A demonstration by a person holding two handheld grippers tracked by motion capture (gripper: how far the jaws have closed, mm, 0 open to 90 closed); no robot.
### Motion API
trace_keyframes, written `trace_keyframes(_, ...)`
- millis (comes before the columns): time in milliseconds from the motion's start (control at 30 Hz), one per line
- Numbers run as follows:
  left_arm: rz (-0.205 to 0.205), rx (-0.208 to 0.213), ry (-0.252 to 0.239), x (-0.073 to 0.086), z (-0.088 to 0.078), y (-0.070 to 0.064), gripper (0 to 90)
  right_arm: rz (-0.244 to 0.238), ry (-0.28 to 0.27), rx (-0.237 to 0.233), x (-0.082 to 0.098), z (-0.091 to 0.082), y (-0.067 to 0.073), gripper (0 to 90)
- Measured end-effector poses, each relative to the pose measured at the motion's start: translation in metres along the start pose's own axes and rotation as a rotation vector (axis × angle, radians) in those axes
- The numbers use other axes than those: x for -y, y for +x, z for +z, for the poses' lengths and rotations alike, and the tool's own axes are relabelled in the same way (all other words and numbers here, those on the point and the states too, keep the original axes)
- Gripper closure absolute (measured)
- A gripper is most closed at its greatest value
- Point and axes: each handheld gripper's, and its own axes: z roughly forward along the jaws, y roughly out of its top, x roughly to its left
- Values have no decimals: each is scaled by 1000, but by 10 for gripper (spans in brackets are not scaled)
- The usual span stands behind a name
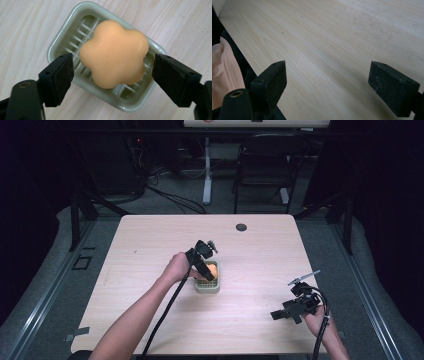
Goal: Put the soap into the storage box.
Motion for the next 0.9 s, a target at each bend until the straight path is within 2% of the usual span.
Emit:
trace_keyframes(267, 7, -2, 12, 10, -17, -1, 132, 1, 3, -1, 0, 0, 0, 149)
trace_keyframes(467, 9, -14, 0, 23, -33, -1, 98, 0, 4, -3, 0, 0, 0, 149)
trace_keyframes(700, 1, -41, -21, 48, -50, -4, 80, -4, 10, -5, 0, 0, 0, 149)
trace_keyframes(900, -27, -57, -29, 76, -58, -3, 66, -4, 8, -2, 0, 0, 0, 149)
